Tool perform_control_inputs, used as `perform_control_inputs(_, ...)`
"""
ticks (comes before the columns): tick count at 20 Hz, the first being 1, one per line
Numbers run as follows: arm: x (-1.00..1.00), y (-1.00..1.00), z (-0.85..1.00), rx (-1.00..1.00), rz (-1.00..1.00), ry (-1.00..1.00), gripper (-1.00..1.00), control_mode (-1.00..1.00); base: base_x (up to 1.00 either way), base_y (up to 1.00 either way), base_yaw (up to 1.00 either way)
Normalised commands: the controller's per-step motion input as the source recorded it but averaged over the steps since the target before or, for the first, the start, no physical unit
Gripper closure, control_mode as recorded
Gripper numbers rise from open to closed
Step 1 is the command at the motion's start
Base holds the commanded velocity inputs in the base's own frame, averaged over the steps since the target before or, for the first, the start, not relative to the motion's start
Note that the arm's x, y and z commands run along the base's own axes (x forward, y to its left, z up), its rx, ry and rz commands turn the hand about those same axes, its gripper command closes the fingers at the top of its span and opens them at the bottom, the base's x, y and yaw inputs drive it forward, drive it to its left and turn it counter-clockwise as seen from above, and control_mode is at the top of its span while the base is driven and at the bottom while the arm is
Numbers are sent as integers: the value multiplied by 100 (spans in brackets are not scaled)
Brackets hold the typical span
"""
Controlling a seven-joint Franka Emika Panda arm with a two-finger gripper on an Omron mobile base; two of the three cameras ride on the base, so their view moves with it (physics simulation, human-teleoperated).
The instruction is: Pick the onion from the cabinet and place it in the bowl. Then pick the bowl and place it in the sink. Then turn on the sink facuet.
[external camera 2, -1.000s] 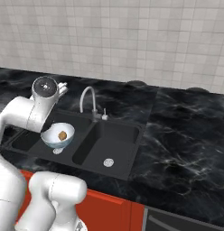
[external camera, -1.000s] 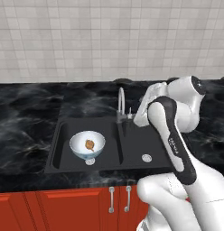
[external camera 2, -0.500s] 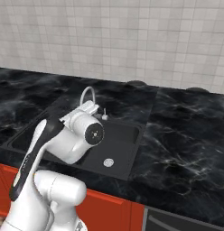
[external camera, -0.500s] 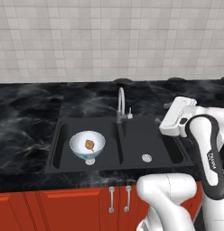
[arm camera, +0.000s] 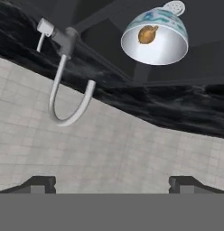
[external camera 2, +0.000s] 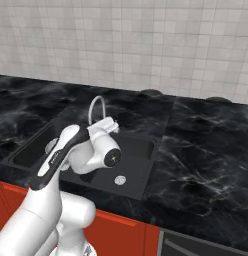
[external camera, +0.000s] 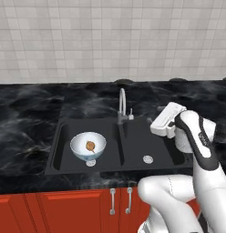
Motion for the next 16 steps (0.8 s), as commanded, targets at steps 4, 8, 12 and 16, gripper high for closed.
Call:
perform_control_inputs(4,40,-64,-4,13,23,0,-100,-100,0,0,0)
perform_control_inputs(8,51,-40,-20,9,30,0,-100,-100,0,0,0)
perform_control_inputs(12,42,-13,-13,4,30,0,-100,-100,0,0,0)
perform_control_inputs(16,13,0,-12,2,19,0,-100,-100,0,0,0)
